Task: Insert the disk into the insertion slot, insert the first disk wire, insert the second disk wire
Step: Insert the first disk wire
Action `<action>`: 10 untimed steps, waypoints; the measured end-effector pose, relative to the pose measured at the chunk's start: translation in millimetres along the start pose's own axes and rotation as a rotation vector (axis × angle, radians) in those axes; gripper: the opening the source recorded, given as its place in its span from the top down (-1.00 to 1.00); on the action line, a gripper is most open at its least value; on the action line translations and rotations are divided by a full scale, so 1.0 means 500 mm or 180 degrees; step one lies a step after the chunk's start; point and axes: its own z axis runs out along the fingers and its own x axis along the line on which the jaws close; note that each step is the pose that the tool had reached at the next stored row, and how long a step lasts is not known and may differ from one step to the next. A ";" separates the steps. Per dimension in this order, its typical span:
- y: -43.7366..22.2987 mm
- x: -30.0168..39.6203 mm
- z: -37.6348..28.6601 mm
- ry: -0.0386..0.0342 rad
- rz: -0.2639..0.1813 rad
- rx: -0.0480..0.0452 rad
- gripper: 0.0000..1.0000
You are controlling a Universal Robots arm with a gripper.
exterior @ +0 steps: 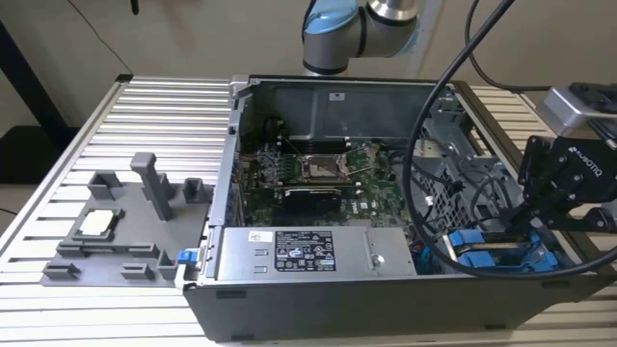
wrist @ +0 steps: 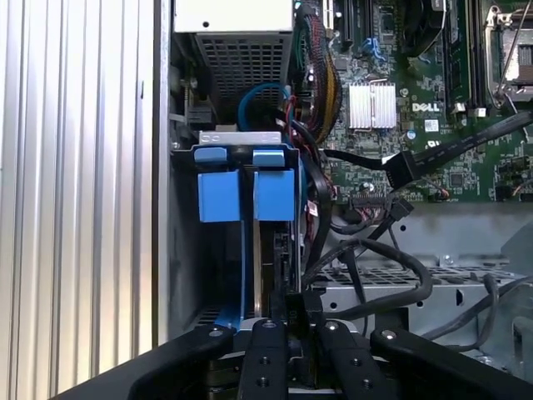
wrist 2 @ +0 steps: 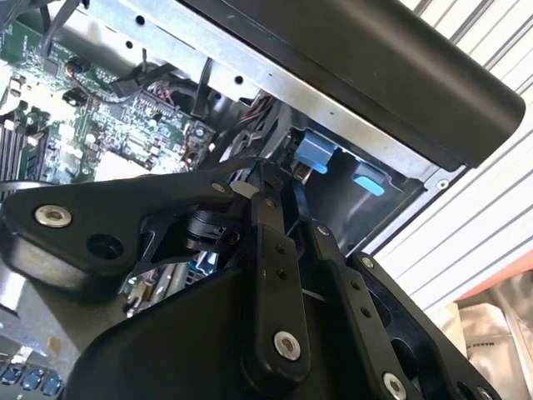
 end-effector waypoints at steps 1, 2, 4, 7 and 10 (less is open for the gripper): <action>0.000 0.000 0.000 0.0000 0.0000 0.0000 0.62; 0.000 0.001 0.000 0.0000 -0.0001 0.0000 0.62; 0.000 0.001 0.000 0.0001 -0.0009 0.0000 0.62; 0.002 0.001 0.001 0.0002 -0.0023 0.0000 0.62; 0.003 0.001 0.002 0.0005 -0.0046 0.0000 0.62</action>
